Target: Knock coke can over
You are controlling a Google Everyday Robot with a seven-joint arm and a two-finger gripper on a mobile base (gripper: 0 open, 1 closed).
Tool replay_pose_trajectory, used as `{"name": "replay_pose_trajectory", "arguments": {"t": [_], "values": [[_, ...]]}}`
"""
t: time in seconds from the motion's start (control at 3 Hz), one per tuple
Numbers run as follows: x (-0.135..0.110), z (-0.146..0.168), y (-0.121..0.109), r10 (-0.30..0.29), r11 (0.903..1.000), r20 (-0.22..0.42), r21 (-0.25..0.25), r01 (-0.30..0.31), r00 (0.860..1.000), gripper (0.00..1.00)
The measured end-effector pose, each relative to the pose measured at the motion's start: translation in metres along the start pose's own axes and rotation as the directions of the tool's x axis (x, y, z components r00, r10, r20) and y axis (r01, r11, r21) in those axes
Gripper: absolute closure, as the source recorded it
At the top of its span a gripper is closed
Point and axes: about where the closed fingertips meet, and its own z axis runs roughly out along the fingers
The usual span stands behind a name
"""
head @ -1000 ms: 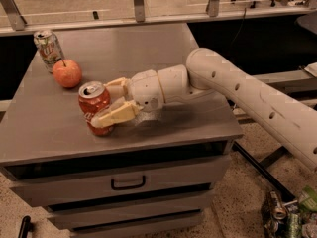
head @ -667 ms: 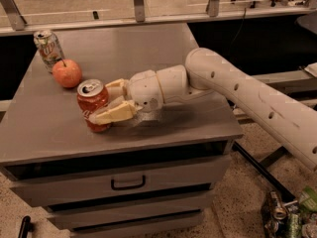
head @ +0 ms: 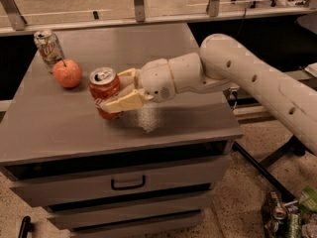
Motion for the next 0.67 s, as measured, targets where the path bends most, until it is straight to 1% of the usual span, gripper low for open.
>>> {"name": "replay_pose_trajectory", "arguments": {"t": [0.33, 0.67], "values": [[-0.011, -0.033, -0.007, 0.026, 0.9966, -0.167, 0.081, -0.013, 0.986, 1.0], [-0.03, -0.074, -0.005, 0.061, 0.9872, -0.442, 0.159, 0.012, 0.895, 1.0]]}}
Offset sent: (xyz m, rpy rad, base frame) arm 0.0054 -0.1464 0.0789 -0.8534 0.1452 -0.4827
